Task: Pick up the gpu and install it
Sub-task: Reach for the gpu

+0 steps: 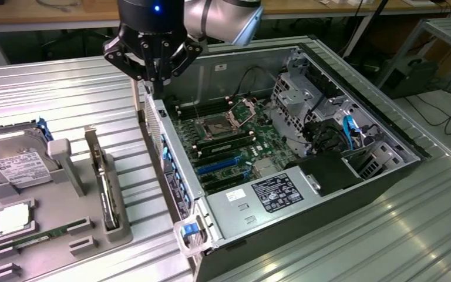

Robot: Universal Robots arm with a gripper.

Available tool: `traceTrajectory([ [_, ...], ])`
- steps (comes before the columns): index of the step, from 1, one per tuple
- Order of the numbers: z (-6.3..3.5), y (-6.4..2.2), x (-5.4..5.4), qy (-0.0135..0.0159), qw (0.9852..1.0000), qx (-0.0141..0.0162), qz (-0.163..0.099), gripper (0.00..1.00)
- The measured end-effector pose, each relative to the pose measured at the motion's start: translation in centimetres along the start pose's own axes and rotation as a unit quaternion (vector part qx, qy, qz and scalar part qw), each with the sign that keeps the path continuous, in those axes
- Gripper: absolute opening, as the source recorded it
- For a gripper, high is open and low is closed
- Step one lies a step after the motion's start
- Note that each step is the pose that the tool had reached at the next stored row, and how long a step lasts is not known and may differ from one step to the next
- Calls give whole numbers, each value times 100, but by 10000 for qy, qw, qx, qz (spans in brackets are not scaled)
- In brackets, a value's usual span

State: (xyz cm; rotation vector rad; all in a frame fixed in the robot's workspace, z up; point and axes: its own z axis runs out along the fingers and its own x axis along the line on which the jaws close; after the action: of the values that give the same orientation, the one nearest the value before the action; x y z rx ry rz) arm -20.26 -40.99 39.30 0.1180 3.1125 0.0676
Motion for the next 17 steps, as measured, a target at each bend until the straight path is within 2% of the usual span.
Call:
traceTrajectory([
  [9, -3, -29, 88, 0, 10000, 0, 0, 11],
  [17, -7, -77, 215, 0, 10000, 0, 0, 11],
])
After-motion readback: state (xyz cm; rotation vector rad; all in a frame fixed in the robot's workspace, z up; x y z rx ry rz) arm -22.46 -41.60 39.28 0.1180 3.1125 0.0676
